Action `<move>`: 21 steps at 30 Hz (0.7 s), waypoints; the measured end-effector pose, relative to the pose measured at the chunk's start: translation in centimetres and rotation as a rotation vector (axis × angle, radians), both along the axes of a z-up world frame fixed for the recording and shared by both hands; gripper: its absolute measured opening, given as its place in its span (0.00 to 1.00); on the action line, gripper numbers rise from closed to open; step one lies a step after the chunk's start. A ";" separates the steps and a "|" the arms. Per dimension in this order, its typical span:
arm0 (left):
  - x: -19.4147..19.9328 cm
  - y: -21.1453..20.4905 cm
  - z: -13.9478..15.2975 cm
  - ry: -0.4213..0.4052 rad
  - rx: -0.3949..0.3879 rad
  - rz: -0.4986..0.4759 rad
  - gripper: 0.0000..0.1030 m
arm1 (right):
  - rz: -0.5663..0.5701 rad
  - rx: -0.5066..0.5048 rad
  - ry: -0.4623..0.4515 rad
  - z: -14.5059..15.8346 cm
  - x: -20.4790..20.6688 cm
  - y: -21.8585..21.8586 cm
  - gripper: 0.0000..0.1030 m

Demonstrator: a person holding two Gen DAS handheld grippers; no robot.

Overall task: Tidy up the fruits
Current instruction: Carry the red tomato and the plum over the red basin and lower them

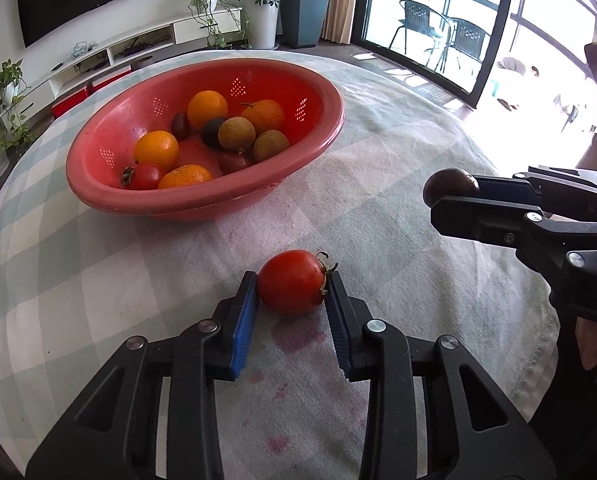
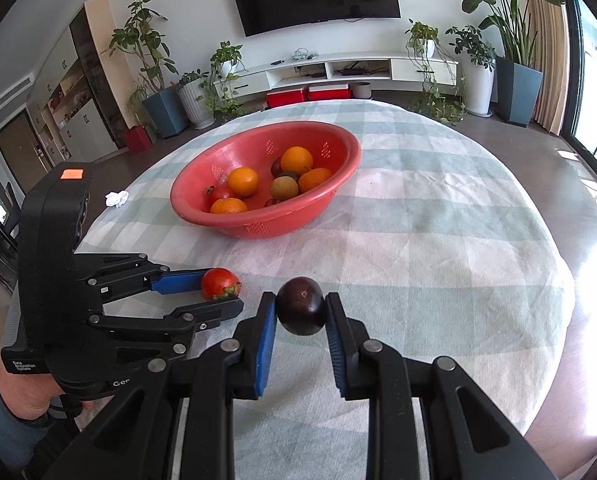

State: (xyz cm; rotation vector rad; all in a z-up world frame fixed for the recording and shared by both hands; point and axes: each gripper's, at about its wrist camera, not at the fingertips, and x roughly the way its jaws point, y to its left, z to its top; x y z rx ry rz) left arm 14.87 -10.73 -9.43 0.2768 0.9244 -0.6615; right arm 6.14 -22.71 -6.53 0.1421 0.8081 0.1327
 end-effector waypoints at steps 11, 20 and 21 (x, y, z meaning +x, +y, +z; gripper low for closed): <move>-1.1 3.4 2.9 -0.035 -0.074 0.058 0.31 | -0.012 0.016 -0.007 0.2 -0.1 -0.2 0.26; 2.1 8.2 8.2 -0.114 -0.120 0.146 0.31 | -0.027 -0.007 -0.064 4.1 1.4 -1.6 0.26; 2.7 8.2 8.7 -0.123 -0.120 0.147 0.31 | -0.024 -0.014 -0.077 4.9 1.9 -1.6 0.26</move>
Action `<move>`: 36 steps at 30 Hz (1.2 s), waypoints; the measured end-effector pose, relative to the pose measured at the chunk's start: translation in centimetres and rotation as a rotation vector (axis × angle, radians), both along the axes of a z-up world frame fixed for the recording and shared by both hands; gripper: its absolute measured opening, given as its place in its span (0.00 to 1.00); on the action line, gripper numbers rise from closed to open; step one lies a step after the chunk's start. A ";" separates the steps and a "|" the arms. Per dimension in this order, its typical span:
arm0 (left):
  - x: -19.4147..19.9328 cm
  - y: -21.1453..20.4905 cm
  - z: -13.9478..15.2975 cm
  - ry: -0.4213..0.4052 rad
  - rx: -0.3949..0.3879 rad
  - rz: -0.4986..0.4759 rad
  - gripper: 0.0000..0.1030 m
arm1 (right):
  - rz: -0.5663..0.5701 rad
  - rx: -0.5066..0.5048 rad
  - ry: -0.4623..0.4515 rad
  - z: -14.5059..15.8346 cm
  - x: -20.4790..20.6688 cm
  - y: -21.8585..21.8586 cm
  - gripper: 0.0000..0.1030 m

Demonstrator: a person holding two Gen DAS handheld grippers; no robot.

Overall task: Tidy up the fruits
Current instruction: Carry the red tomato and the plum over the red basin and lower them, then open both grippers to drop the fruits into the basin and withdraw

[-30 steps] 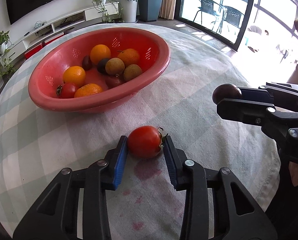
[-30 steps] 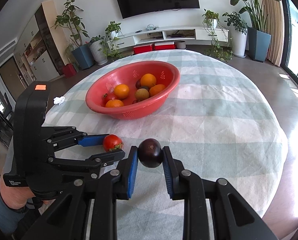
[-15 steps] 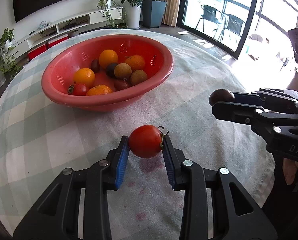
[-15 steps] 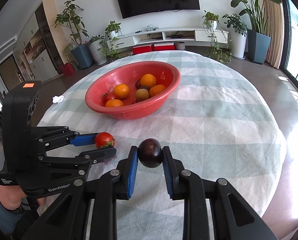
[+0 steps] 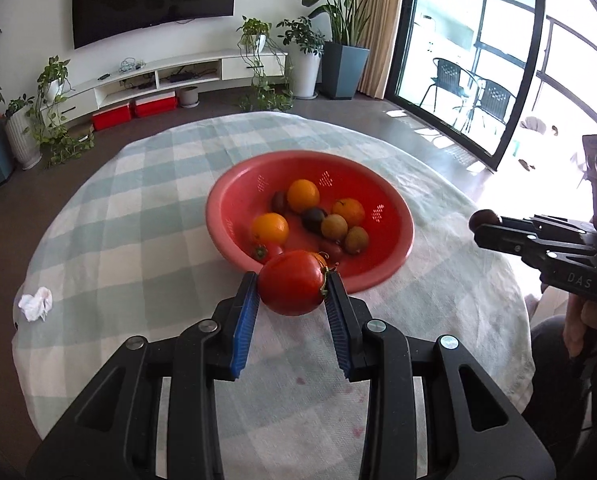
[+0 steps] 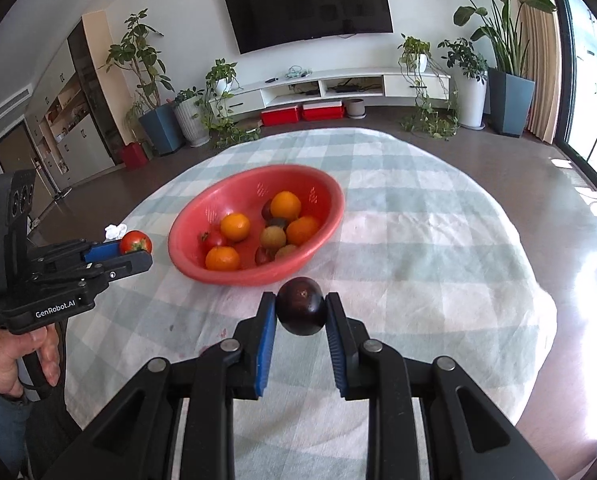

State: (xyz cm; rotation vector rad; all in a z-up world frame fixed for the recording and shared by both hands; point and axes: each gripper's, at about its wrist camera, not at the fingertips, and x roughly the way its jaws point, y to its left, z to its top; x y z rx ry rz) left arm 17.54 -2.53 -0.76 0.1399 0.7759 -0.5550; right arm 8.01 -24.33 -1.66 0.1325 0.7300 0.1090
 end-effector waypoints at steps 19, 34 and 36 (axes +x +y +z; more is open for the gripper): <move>8.9 -6.1 -4.0 0.079 0.111 -0.074 0.31 | 0.124 -0.109 0.140 -2.7 13.7 4.5 0.26; 9.6 -7.6 -5.2 0.061 0.148 -0.079 0.31 | 0.125 -0.136 0.187 -5.0 15.8 4.6 0.27; 9.6 -7.6 -5.2 0.061 0.147 -0.075 0.34 | 0.125 -0.135 0.188 -5.1 15.8 4.7 0.28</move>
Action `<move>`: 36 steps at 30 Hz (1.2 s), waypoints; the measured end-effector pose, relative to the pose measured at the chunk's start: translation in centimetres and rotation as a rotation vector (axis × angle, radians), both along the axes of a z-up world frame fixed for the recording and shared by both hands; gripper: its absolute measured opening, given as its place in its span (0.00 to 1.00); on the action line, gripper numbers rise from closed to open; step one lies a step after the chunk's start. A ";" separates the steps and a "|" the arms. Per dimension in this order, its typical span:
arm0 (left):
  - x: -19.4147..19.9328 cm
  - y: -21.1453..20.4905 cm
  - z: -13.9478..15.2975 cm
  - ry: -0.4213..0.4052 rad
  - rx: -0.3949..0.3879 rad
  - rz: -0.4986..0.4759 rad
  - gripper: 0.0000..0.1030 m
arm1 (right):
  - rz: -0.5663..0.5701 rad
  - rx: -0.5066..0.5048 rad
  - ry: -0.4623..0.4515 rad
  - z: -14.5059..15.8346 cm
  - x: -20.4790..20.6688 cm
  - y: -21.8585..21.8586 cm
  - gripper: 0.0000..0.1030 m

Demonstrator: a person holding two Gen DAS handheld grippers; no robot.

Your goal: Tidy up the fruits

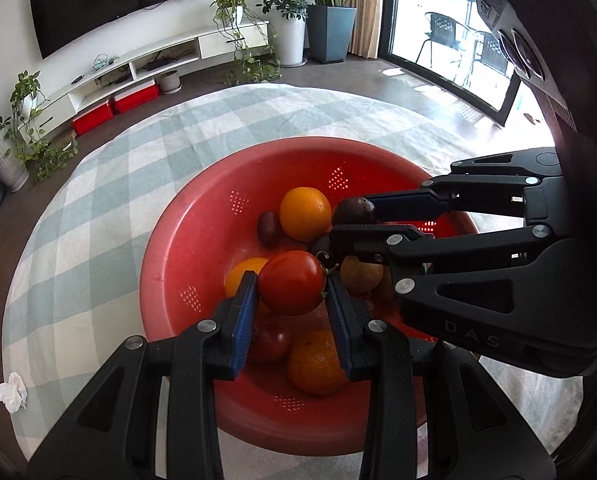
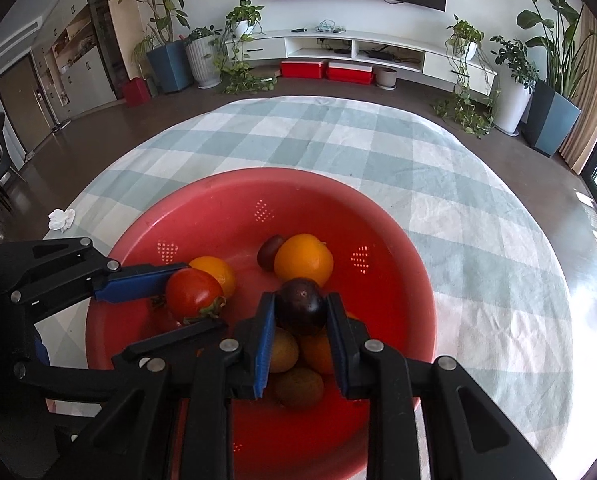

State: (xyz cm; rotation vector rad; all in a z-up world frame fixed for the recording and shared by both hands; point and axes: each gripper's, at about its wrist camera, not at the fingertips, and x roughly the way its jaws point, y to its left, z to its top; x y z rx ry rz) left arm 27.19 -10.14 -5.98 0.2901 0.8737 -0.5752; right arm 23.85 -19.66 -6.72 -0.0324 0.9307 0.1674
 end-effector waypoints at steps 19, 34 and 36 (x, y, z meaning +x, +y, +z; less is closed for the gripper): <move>-4.4 3.0 4.5 -0.175 -0.054 0.136 1.00 | -0.093 0.037 -0.133 4.2 -5.3 -1.4 0.68; -19.9 9.1 12.8 -0.562 -0.095 0.434 1.00 | -0.153 0.055 -0.672 14.0 -20.7 0.9 1.00; -21.6 9.7 13.6 -0.586 -0.080 0.471 1.00 | -0.154 0.065 -0.733 15.2 -22.6 1.1 1.00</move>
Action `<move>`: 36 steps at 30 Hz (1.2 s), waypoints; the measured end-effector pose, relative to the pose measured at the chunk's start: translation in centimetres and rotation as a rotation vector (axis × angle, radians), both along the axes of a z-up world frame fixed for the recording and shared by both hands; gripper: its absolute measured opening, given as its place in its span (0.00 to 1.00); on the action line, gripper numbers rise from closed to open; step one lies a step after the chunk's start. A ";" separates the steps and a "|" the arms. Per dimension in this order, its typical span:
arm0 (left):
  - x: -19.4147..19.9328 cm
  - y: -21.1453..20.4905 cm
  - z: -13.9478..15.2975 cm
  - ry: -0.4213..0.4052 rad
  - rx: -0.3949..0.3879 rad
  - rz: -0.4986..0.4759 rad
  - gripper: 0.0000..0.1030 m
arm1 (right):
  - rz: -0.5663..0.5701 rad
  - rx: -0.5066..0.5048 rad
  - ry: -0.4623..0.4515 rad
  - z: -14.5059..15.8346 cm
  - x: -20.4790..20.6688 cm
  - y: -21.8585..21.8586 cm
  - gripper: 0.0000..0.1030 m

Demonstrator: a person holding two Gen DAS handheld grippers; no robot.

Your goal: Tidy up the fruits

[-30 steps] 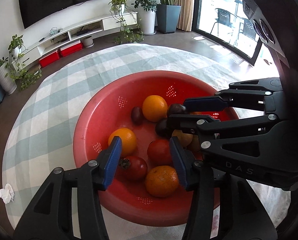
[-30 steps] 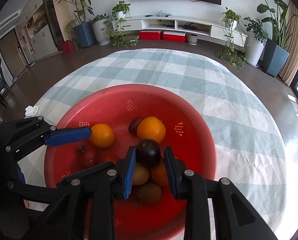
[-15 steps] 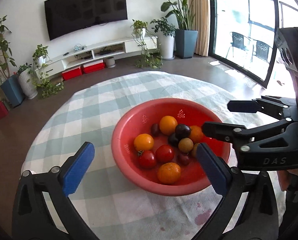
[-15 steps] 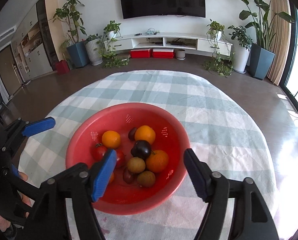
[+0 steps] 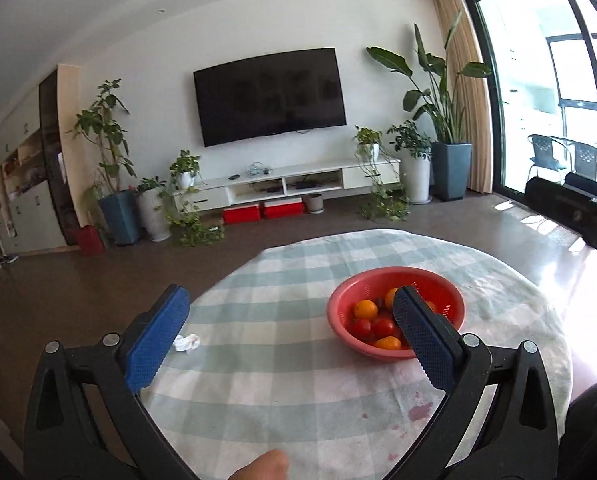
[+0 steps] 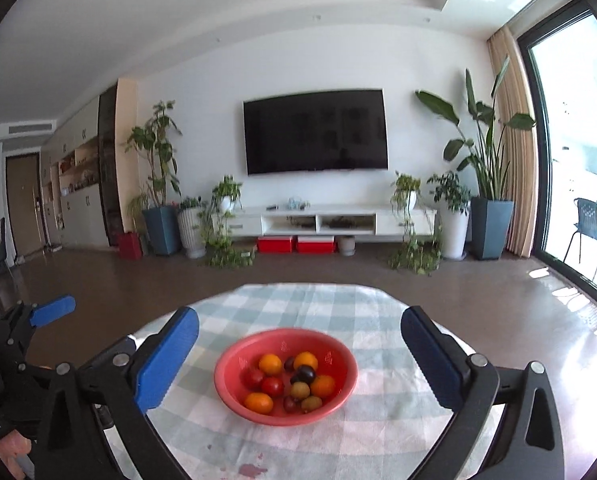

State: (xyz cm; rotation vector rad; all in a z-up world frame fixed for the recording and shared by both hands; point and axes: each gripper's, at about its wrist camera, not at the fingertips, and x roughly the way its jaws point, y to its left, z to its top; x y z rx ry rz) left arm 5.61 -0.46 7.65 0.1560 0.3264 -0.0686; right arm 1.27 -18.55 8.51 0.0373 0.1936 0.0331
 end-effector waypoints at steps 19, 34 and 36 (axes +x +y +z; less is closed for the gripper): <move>-4.9 0.7 -4.1 0.269 -0.056 0.031 1.00 | -0.056 0.142 0.323 -3.9 -3.4 -1.1 1.00; -2.6 -0.1 -7.8 0.393 -0.078 0.020 1.00 | -0.090 0.054 0.423 -7.1 -2.6 1.3 1.00; -2.4 -0.1 -8.0 0.397 -0.074 0.023 1.00 | -0.087 0.051 0.428 -7.2 -2.5 1.5 1.00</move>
